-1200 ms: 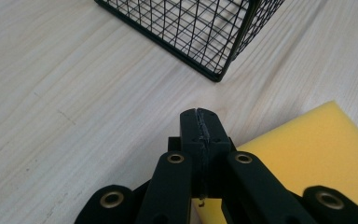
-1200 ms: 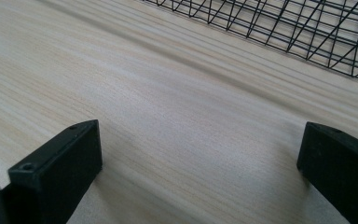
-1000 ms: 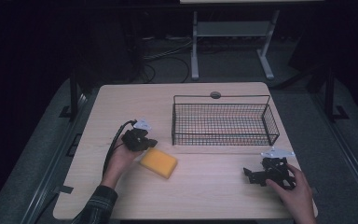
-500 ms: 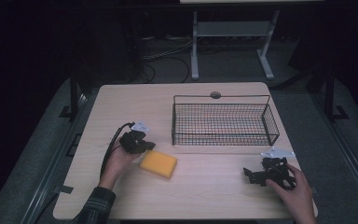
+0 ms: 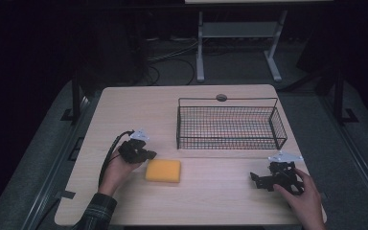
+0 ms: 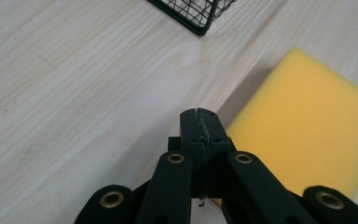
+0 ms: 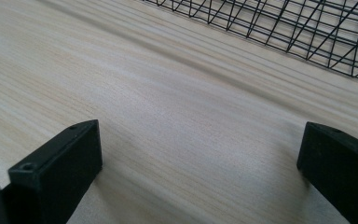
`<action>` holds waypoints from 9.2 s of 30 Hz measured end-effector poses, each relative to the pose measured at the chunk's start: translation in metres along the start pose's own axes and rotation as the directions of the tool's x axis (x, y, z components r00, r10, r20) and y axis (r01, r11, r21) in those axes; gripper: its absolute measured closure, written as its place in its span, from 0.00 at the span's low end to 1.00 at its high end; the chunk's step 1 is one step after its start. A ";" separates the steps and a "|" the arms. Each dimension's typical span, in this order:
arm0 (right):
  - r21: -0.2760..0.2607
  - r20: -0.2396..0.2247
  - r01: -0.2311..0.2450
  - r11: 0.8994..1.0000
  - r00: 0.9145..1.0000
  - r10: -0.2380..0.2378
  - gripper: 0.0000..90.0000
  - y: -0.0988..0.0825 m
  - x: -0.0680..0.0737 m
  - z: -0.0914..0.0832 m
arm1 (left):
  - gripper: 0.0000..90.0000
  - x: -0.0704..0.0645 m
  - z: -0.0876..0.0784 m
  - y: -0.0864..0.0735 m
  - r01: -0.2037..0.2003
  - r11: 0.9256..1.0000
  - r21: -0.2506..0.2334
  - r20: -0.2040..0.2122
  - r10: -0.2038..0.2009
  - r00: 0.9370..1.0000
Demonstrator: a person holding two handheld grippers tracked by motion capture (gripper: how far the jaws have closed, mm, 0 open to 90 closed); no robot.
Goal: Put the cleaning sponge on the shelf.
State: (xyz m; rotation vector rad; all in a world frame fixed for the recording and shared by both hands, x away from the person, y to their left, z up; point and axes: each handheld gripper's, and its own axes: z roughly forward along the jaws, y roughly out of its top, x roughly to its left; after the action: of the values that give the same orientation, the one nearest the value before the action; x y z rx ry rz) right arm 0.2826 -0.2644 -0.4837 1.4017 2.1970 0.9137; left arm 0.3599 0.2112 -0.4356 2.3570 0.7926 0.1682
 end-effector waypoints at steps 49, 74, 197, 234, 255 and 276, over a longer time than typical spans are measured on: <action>0.001 0.000 -0.001 1.000 1.000 0.001 0.00 0.000 0.001 0.000 | 0.38 -0.020 -0.033 -0.027 0.095 0.995 0.012 -0.052 -0.094 0.994; 0.000 0.000 -0.001 1.000 1.000 0.001 0.00 0.000 0.000 0.000 | 0.15 -0.035 -0.034 0.003 0.070 0.987 0.142 -0.026 -0.067 0.997; 0.001 -0.002 0.000 1.000 1.000 0.000 0.00 0.000 0.000 0.000 | 0.26 -0.057 -0.014 0.079 -0.077 0.961 0.264 0.028 0.072 0.997; 0.001 -0.001 0.000 1.000 1.000 0.000 0.00 0.000 0.000 0.000 | 0.26 -0.036 -0.020 0.146 -0.116 0.970 0.212 0.018 0.115 0.993; 0.001 -0.001 -0.001 1.000 1.000 0.001 0.00 0.000 0.001 0.000 | 0.26 -0.028 0.009 0.184 -0.155 0.972 0.177 -0.022 0.162 0.987; 0.000 -0.002 -0.005 1.000 1.000 0.005 0.00 0.000 0.001 0.000 | 0.26 -0.018 0.049 0.209 -0.222 0.963 0.153 0.012 0.223 0.975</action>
State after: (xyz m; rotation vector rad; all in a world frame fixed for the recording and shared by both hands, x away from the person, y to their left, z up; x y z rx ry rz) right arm 0.2820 -0.2638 -0.4836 1.4078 2.1951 0.9173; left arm 0.4648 0.0460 -0.3451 2.5906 0.5573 0.2145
